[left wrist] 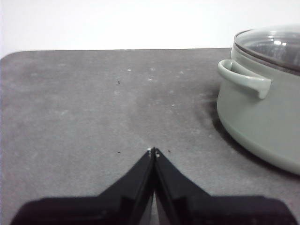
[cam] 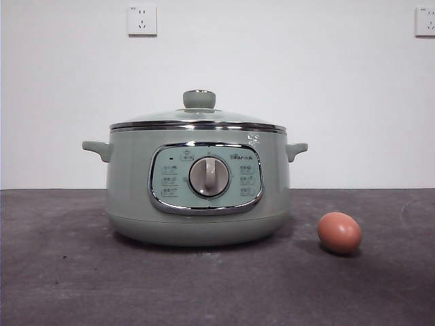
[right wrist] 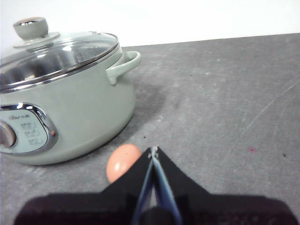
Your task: Pick up the egg,open the lid,put the egg in the pot,close the lid
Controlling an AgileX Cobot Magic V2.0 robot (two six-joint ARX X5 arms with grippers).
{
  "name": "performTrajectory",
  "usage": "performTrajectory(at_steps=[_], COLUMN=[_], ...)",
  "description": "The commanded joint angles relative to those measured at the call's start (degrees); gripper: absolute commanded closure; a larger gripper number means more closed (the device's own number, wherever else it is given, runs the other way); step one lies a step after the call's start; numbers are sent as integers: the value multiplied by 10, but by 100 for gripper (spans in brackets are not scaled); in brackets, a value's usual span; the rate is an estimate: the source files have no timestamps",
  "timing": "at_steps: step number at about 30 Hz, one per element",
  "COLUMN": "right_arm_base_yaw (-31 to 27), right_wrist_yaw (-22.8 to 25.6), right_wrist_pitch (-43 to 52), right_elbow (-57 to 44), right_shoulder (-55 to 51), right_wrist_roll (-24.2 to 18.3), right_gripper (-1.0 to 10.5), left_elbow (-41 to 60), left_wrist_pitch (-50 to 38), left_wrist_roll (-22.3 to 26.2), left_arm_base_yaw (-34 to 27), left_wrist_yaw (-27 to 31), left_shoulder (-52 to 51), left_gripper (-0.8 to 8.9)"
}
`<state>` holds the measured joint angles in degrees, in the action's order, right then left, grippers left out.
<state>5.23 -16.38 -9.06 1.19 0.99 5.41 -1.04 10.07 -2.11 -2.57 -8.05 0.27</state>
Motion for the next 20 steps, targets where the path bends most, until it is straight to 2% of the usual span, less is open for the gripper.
performTrajectory(at_steps=[1, 12, 16, 20], right_arm_base_yaw=[0, 0, 0, 0], right_wrist_yaw=[-1, -2, -18, -57], right_wrist_pitch=[-1, 11, 8, -17], right_elbow=[-9, 23, 59, 115], right_shoulder=[0, 3, 18, 58], right_wrist_roll=[45, 170, 179, 174], right_gripper=[945, 958, 959, 959], left_elbow=[8, -15, -55, -120], left_wrist_pitch=[-1, 3, 28, 86], left_wrist_roll=[-46, -142, -146, -144], left_arm_base_yaw=[-1, -1, -1, -1], left_wrist_yaw=[-9, -109, -125, -157], left_shoulder=[-2, -1, 4, 23], left_gripper=[817, 820, 820, 820])
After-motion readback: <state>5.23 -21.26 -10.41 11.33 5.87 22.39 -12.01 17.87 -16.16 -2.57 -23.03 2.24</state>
